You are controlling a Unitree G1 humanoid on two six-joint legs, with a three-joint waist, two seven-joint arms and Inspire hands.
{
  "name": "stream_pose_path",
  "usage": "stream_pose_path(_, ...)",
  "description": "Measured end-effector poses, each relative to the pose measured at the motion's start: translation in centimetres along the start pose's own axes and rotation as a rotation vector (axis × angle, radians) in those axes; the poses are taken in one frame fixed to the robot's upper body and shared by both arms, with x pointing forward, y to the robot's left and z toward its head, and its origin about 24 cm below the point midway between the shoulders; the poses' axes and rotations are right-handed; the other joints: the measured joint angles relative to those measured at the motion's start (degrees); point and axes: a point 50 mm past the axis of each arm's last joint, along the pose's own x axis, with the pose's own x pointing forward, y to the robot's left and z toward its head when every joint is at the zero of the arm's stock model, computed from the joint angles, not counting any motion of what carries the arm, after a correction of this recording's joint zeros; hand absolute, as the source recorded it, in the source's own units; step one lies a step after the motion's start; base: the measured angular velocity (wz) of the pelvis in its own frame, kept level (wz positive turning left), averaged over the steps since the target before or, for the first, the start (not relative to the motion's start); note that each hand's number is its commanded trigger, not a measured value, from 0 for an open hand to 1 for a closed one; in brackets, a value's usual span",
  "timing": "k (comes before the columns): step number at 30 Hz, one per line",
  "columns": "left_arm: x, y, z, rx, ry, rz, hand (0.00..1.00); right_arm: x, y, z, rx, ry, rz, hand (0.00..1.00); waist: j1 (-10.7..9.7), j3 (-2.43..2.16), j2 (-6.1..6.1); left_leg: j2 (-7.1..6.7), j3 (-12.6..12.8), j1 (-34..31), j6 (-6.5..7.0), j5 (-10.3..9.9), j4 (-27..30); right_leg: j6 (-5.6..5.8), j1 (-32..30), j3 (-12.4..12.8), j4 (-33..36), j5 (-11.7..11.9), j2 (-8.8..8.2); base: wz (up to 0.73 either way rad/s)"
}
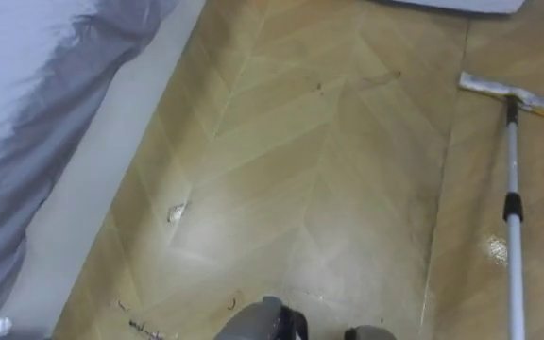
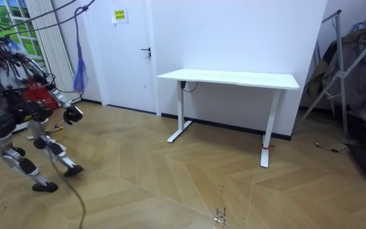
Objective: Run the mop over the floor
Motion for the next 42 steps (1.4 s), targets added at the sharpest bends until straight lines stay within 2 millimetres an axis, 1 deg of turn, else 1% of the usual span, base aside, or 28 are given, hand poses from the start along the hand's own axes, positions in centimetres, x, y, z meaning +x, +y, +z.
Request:
stream_pose_path(1, 0.0, 0.0, 0.0, 0.0, 0.001, 0.0, 0.0, 0.0, 0.4, -0.1, 0.0, 0.001, 0.005, 1.0, -0.3, 0.0, 0.16, 0.01, 0.0, 0.5, 0.0, 0.0, -0.3, -0.11, -0.9, 0.1, -2.7, 0.1, 0.18, 0.0)
stream_pose_path(2, 0.0, 0.0, 0.0, 0.0, 0.002, 0.0, 0.0, 0.0, 0.8, -0.1, -0.001, 0.003, 0.01, 1.0, -0.3, 0.29, -0.26, 0.01, 0.0, 1.5, -0.11, -0.3, -1.0, -0.68, -2.2, 0.6, -9.6, 0.7, 0.36, 0.0)
stream_pose_path(3, 0.0, 0.0, -0.1, -0.001, 0.005, 0.002, 0.0, 0.0, 1.1, -0.1, 0.001, 0.004, 0.01, 1.0, -0.3, 0.56, -0.59, 0.05, -0.1, 2.3, -0.47, -1.1, -1.0, -1.5, -2.8, 0.9, -15.7, 4.6, 0.62, -0.08)
stream_pose_path(4, 0.0, 0.0, -0.6, 0.001, 0.027, 0.004, 0.0, 0.0, 1.2, 0.1, 0.0, 0.002, 0.007, 1.0, 0.0, 0.61, -0.79, 0.64, -0.3, 2.9, -1.16, -2.2, -0.6, -2.54, -2.3, 0.5, -16.5, 6.5, 1.08, -0.21)
stream_pose_path(5, 0.0, -0.1, -0.8, 0.001, 0.042, 0.004, 0.0, -0.1, 1.2, 0.6, -0.002, -0.007, 0.004, 1.0, 0.5, 0.4, -0.55, 1.17, -0.5, 3.3, -1.64, -2.7, -0.6, -2.92, -1.9, 0.0, -17.1, 6.7, 1.74, -0.38)
stream_pose_path(6, 0.0, -0.1, -1.2, -0.001, 0.067, 0.005, 0.0, -0.3, 1.5, 1.8, -0.001, -0.025, 0.005, 1.0, 1.0, 0.58, -0.66, 1.65, -1.4, 3.8, -2.15, -3.1, -0.4, -3.71, -1.0, -1.3, -18.0, 6.9, 2.06, -0.3)
stream_pose_path(7, 0.0, 0.0, -1.2, -0.012, 0.074, 0.013, 0.0, -0.6, 1.9, 3.1, 0.001, -0.04, 0.009, 1.0, 1.1, 0.94, -1.38, 1.73, -2.1, 4.3, -2.57, -3.6, -0.2, -4.22, -0.4, -2.0, -17.8, 6.4, 2.06, -0.09)
stream_pose_path(8, 0.0, -0.1, -1.2, -0.009, 0.072, 0.016, 0.0, -0.8, 2.1, 3.9, 0.006, -0.052, 0.011, 1.0, 1.1, 0.86, -1.31, 1.73, -2.6, 4.3, -2.73, -3.8, 0.0, -4.41, -0.2, -2.4, -17.7, 5.9, 2.08, 0.19)
stream_pose_path(10, 0.2, 0.0, -0.6, -0.012, 0.059, 0.026, 0.0, -1.8, 2.4, 7.4, 0.042, -0.116, 0.022, 1.0, 1.6, 1.18, -2.69, 1.81, -3.1, 4.2, -3.3, -4.4, 0.8, -5.16, -0.1, -3.7, -16.6, 4.5, 1.56, 0.28)
stream_pose_path(11, 0.2, 0.1, -0.6, -0.013, 0.059, 0.033, 0.0, -2.2, 2.4, 8.4, 0.048, -0.139, 0.024, 1.0, 1.9, 1.25, -3.0, 1.95, -3.2, 4.2, -3.56, -4.7, 1.3, -5.4, -0.1, -3.8, -16.2, 4.1, 1.65, 0.07)
stream_pose_path(13, 0.1, 0.7, -0.4, -0.038, 0.054, 0.063, 0.0, -4.2, 2.1, 13.5, 0.082, -0.271, 0.035, 1.0, 3.3, 1.47, -4.57, 2.92, -2.9, 3.3, -4.66, -5.3, 4.3, -6.53, -0.4, -3.4, -14.7, 2.7, 2.54, -0.06)
stream_pose_path(14, 0.1, 1.0, -0.5, -0.038, 0.053, 0.071, 0.0, -4.9, 2.1, 14.8, 0.089, -0.313, 0.043, 1.0, 3.7, 1.46, -5.01, 3.3, -2.6, 2.8, -4.83, -5.4, 5.1, -6.68, -0.8, -3.3, -14.3, 2.4, 2.8, -0.09)
stream_pose_path(15, -0.1, 1.5, -0.5, -0.032, 0.038, 0.087, 0.0, -6.2, 1.8, 17.1, 0.095, -0.389, 0.051, 1.0, 4.3, 1.69, -5.78, 4.35, -2.2, 2.0, -5.23, -5.3, 7.2, -7.08, -0.8, -3.2, -13.8, 2.2, 3.59, -0.09)
stream_pose_path(16, -0.1, 2.0, -0.5, -0.023, 0.04, 0.106, 0.0, -7.2, 1.8, 18.6, 0.097, -0.447, 0.067, 1.0, 4.9, 1.52, -6.79, 4.64, -2.5, 1.4, -5.97, -4.9, 8.3, -7.15, -0.8, -3.3, -13.7, 2.3, 4.0, 0.0)
stream_pose_path(18, 0.0, 2.4, -0.8, -0.014, 0.055, 0.12, 0.0, -7.9, 1.6, 19.7, 0.12, -0.488, 0.103, 1.0, 5.2, 1.0, -7.72, 4.71, -2.7, 1.7, -6.09, -4.8, 6.7, -6.95, -0.5, -3.9, -14.8, 2.6, 4.06, 0.23)
stream_pose_path(20, -0.1, 2.2, -1.0, -0.005, 0.068, 0.115, 0.0, -7.6, 1.4, 19.3, 0.141, -0.473, 0.119, 1.0, 6.2, 1.01, -7.67, 5.33, -2.9, 2.8, -6.08, -4.8, 3.9, -7.22, 0.5, -4.6, -17.5, 4.0, 4.53, 0.13)
stream_pose_path(23, -0.1, 2.1, -1.7, 0.023, 0.108, 0.111, 0.0, -5.7, 1.2, 16.4, 0.122, -0.4, 0.125, 1.0, 5.9, 1.27, -6.79, 5.43, -3.9, 5.7, -5.41, -4.3, -1.5, -7.2, 3.5, -5.9, -22.1, 5.8, 4.45, 0.12)
stream_pose_path(25, 0.0, 1.9, -2.0, 0.039, 0.122, 0.104, 0.0, -3.4, 0.2, 12.1, 0.073, -0.283, 0.075, 1.0, 5.8, 1.12, -5.26, 5.39, -4.1, 9.4, -5.14, -3.5, -4.8, -6.96, 7.5, -6.8, -25.2, 6.4, 4.02, 0.15)
stream_pose_path(26, 0.0, 1.9, -2.1, 0.039, 0.127, 0.104, 0.0, -2.9, -0.1, 10.9, 0.055, -0.251, 0.058, 1.0, 5.6, 1.09, -4.84, 5.21, -4.0, 10.7, -5.05, -3.2, -6.1, -6.82, 8.6, -6.9, -26.1, 6.5, 3.85, 0.2)
stream_pose_path(27, 0.0, 1.7, -2.4, 0.022, 0.141, 0.108, 0.0, -2.1, -0.7, 8.7, 0.013, -0.193, 0.022, 1.0, 4.4, 1.02, -3.77, 4.8, -4.4, 13.0, -4.87, -2.5, -8.5, -6.47, 11.1, -7.1, -27.9, 6.8, 3.4, 0.25)
stream_pose_path(28, -0.1, 1.5, -2.7, 0.008, 0.154, 0.107, 0.0, -1.4, -1.0, 6.6, -0.036, -0.139, -0.014, 1.0, 3.2, 0.75, -2.86, 4.33, -4.7, 15.2, -4.74, -1.8, -10.6, -6.25, 13.1, -7.5, -29.4, 6.9, 2.96, 0.23)
stream_pose_path(31, -0.1, 1.9, -3.6, -0.019, 0.195, 0.126, 0.0, -0.4, -0.7, 2.3, -0.144, -0.029, -0.048, 1.0, 0.9, 0.26, -2.04, 3.95, -4.6, 21.3, -4.77, -0.7, -15.3, -6.21, 18.3, -7.4, -32.2, 7.0, 2.68, 0.03)
stream_pose_path(32, -0.1, 2.0, -3.8, -0.023, 0.202, 0.128, 0.0, -0.3, -0.7, 1.7, -0.154, -0.014, -0.048, 1.0, 0.4, 0.22, -1.93, 3.96, -4.6, 22.6, -4.81, -0.6, -16.1, -6.21, 19.5, -7.3, -32.9, 7.0, 2.78, -0.05)
stream_pose_path(33, -0.1, 2.0, -4.2, -0.029, 0.216, 0.132, 0.0, -0.1, -0.7, 0.5, -0.18, 0.013, -0.05, 1.0, -0.5, 0.38, -2.43, 3.99, -4.4, 25.3, -4.85, -0.2, -18.0, -6.2, 21.8, -7.2, -34.1, 7.0, 2.87, -0.15)
stream_pose_path(34, -0.1, 2.1, -4.4, -0.039, 0.221, 0.132, 0.0, 0.0, -0.8, -0.2, -0.207, 0.027, -0.053, 1.0, -0.7, 0.3, -2.55, 3.95, -3.9, 28.0, -4.92, 0.2, -20.2, -6.19, 23.7, -6.6, -35.2, 7.0, 3.0, -0.17)
stream_pose_path(38, -0.2, 2.4, -5.2, -0.058, 0.263, 0.144, 0.0, 0.0, -1.1, -0.9, -0.267, 0.059, -0.054, 1.0, -0.8, 0.23, -3.11, 4.23, -2.3, 35.4, -5.18, 1.1, -25.4, -6.11, 29.1, -4.8, -37.9, 7.2, 3.89, -0.27)
stream_pose_path(41, -0.5, 3.0, -6.3, -0.047, 0.312, 0.165, 0.0, 0.0, -1.0, -1.5, -0.291, 0.1, -0.031, 1.0, -0.3, -0.3, -4.41, 4.55, -2.2, 40.5, -5.61, 2.1, -29.4, -6.31, 33.1, -3.6, -40.7, 7.8, 4.98, -0.2)
stream_pose_path(42, -0.6, 3.2, -6.7, -0.052, 0.334, 0.174, 0.0, 0.0, -0.9, -1.6, -0.303, 0.11, -0.019, 1.0, -0.3, -0.26, -4.96, 4.72, -2.2, 42.1, -5.74, 2.4, -30.2, -6.41, 34.5, -3.4, -41.6, 8.0, 5.28, -0.12)
